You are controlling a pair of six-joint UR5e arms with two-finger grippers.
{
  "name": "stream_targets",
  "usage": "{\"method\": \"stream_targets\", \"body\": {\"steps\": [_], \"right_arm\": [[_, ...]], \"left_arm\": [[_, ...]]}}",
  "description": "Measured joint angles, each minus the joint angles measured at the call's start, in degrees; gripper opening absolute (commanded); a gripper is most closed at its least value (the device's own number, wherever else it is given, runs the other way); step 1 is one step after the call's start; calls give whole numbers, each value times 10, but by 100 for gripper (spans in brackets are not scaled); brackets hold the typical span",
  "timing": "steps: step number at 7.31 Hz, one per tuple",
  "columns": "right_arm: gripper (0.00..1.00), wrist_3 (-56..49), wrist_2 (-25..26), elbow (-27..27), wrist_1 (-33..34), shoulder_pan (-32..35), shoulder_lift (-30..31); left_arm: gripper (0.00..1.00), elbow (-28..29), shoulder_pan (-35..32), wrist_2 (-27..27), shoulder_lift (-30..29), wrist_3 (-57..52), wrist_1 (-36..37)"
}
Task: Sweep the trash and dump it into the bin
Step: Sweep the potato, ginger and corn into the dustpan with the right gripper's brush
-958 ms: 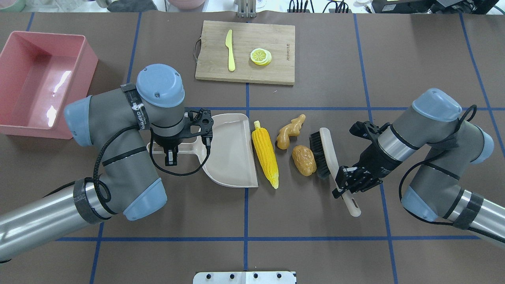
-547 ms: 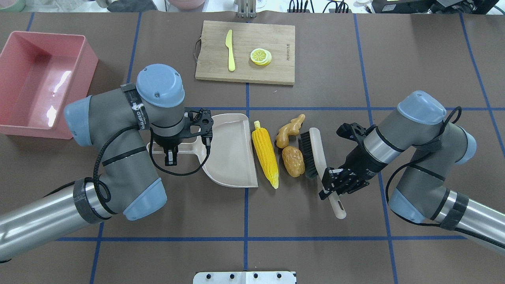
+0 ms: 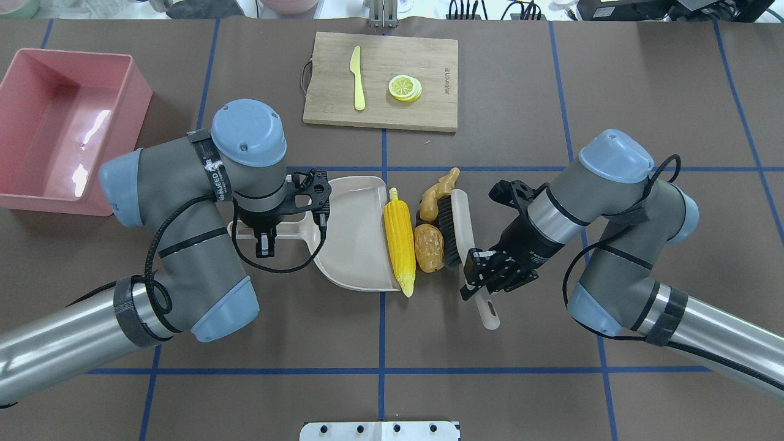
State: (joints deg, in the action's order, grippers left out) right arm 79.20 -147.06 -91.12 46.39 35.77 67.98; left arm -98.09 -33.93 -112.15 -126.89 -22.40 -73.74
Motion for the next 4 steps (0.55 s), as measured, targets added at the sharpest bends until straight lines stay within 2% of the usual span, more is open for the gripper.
{"method": "stream_targets", "body": {"steps": [4], "right_arm": [[0, 24, 37, 7, 1, -30, -34]], "left_arm": [[0, 2, 0, 0, 1, 0, -2]]}}
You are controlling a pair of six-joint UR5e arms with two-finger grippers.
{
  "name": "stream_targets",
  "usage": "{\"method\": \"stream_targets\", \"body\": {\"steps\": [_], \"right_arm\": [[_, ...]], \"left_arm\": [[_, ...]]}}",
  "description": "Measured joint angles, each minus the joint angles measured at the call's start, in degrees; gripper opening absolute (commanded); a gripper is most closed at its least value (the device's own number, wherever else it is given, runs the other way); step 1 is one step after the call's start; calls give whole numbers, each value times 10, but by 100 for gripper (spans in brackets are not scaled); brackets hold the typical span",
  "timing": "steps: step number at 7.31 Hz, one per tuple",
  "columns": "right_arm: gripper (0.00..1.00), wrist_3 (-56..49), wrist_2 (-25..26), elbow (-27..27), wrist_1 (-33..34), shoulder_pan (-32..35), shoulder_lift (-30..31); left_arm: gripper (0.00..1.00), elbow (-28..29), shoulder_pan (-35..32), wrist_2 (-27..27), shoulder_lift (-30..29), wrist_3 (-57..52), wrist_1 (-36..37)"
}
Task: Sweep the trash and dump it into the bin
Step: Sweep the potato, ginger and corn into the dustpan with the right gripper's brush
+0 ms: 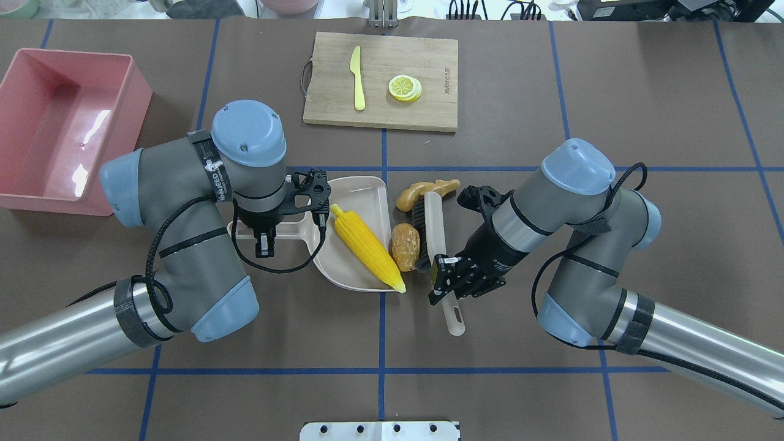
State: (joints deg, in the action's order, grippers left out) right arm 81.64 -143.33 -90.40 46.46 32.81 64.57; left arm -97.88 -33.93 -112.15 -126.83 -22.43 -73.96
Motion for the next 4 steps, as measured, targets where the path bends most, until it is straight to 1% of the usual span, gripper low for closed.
{"method": "stream_targets", "body": {"steps": [4], "right_arm": [[0, 44, 31, 0, 1, -29, -36]], "left_arm": [[0, 1, 0, 0, 5, 1, -13]]}}
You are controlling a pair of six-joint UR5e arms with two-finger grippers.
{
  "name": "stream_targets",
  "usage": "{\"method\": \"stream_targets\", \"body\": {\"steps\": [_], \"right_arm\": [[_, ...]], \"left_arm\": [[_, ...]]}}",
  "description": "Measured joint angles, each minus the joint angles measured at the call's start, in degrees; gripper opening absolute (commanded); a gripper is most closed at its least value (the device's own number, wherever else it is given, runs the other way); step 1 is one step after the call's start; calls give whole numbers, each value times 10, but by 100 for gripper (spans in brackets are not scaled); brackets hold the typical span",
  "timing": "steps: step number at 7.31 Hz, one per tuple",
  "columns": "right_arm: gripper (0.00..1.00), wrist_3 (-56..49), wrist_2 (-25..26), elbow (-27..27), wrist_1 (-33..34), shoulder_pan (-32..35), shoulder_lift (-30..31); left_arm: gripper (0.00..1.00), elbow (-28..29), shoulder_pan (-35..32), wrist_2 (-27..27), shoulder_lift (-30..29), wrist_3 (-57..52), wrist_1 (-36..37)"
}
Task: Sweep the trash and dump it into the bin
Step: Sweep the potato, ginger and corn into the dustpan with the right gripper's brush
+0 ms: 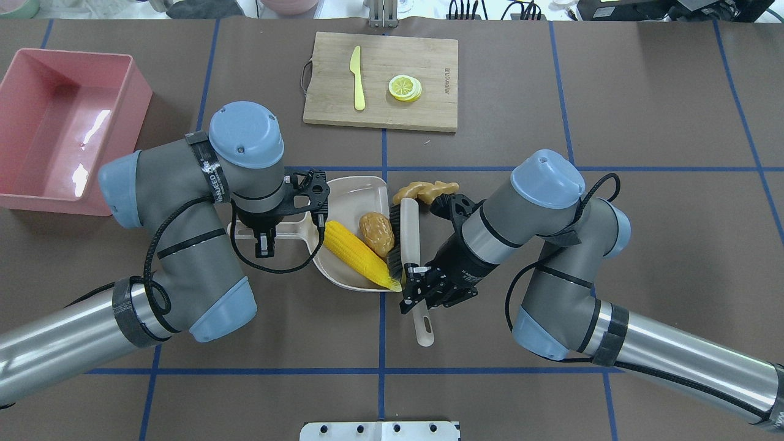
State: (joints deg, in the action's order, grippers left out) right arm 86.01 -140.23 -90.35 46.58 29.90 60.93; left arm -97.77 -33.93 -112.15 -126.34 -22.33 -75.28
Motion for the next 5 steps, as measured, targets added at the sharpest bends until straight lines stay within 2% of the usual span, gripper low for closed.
{"method": "stream_targets", "body": {"steps": [5], "right_arm": [[0, 36, 26, -3, 32, -12, -48]], "left_arm": [[0, 0, 0, 0, 9, 1, -16]]}}
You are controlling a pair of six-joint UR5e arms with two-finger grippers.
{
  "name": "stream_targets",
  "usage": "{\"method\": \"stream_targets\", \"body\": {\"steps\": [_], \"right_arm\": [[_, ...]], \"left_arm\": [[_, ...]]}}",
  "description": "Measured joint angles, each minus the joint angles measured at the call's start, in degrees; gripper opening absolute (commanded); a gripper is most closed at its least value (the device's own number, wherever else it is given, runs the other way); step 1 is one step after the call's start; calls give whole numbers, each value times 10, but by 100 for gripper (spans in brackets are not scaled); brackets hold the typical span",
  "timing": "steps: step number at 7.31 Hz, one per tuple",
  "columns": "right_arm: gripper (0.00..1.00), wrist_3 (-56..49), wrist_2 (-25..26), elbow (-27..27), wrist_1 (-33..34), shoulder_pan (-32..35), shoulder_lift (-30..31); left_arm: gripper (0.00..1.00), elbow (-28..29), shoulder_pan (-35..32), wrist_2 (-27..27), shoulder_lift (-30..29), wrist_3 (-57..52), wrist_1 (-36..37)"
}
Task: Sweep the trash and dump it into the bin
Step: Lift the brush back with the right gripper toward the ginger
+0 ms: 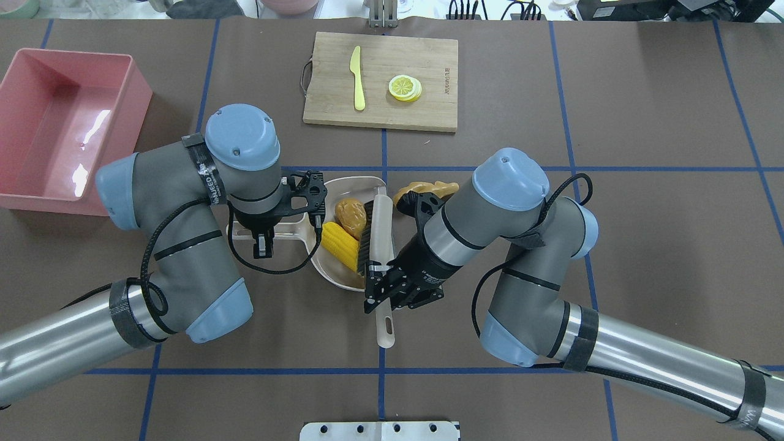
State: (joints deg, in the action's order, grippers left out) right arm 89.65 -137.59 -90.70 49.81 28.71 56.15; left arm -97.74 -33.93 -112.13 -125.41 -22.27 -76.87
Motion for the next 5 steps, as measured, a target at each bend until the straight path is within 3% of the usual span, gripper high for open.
{"method": "stream_targets", "body": {"steps": [5], "right_arm": [[0, -42, -119, -9, -2, 139, 60]], "left_arm": [[0, -1, -1, 0, 6, 0, -8]]}}
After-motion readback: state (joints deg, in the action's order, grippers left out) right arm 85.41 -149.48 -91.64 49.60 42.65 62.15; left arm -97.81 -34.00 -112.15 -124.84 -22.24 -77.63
